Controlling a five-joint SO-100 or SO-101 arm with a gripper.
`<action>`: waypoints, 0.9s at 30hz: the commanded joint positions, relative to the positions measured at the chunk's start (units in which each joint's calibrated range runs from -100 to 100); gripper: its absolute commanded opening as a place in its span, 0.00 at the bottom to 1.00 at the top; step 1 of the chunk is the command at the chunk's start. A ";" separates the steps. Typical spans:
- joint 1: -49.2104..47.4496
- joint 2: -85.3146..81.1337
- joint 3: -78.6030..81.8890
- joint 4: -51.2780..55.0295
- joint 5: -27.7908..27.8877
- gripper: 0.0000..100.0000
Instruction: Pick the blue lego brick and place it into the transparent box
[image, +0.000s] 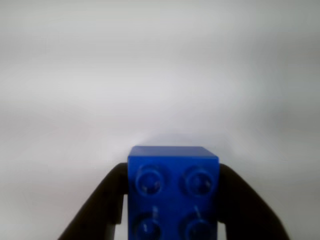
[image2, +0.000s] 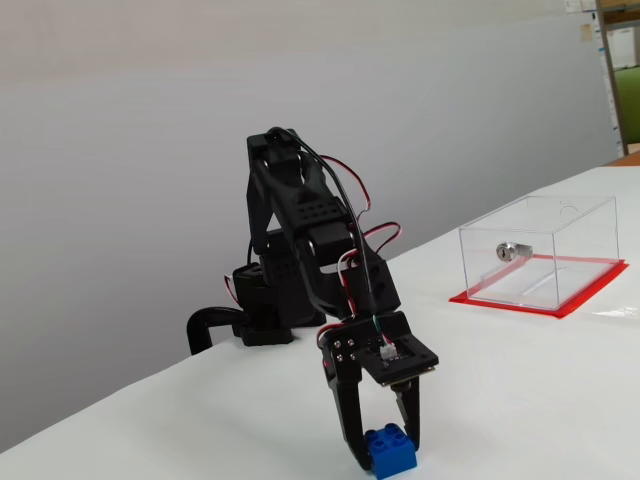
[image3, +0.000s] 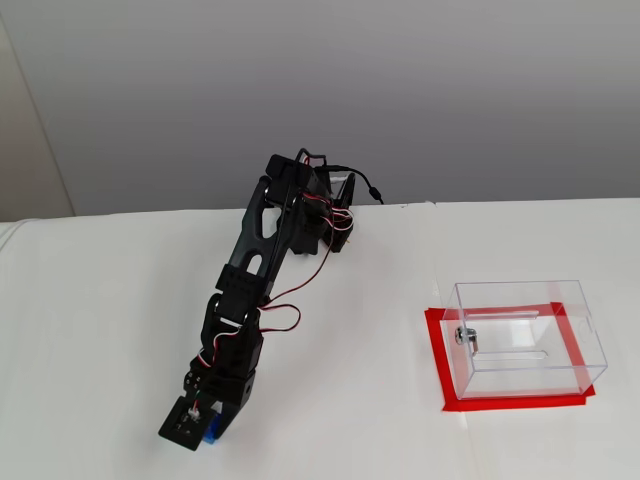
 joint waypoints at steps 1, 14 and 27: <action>-1.18 -4.75 -1.20 1.44 0.34 0.08; -6.87 -24.52 10.91 1.88 -0.08 0.08; -14.12 -49.89 21.58 7.36 -0.18 0.08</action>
